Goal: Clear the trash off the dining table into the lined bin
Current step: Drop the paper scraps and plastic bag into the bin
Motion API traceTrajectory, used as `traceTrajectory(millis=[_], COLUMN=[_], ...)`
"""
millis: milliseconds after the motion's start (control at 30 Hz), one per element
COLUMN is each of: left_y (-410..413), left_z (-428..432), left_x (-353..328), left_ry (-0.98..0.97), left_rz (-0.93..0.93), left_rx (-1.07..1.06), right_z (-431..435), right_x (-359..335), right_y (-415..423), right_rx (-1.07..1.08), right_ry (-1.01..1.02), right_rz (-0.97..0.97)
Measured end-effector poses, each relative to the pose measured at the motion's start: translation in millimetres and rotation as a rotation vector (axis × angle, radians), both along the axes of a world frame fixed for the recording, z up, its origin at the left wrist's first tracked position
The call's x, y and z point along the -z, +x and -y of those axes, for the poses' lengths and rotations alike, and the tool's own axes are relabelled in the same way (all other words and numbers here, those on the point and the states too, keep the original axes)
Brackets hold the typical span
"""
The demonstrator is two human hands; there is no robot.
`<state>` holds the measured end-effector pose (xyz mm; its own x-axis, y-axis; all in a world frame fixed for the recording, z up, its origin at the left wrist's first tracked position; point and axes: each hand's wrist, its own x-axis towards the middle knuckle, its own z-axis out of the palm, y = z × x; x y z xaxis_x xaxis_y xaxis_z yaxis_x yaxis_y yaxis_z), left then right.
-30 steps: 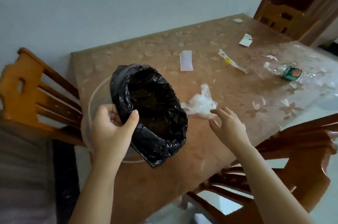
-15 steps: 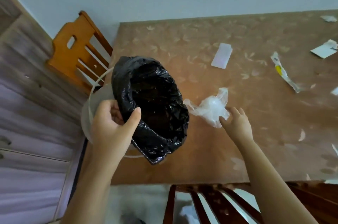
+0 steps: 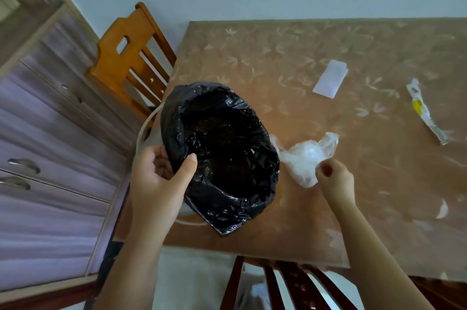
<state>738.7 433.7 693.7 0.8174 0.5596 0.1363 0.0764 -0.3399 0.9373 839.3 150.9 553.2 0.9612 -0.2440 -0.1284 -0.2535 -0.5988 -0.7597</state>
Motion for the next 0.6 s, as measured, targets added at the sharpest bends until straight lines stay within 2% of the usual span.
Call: traceTrajectory(millis=[133, 433, 600], left_y=[-8, -16, -20], left_z=[-7, -19, -19], left_x=[1, 2, -1], left_ry=[-0.06, -0.043, -0.066], left_rz=[0.009, -0.012, 0.01], left_rx=[-0.03, 0.014, 0.051], right_z=[-6, -30, -54], right_x=[-17, -93, -134], right_y=[-9, -40, -62], right_rx=[0.038, 0.132, 0.048], right_ry=[0.056, 0.158, 0.208], right_rz=[0.061, 0.295, 0.377])
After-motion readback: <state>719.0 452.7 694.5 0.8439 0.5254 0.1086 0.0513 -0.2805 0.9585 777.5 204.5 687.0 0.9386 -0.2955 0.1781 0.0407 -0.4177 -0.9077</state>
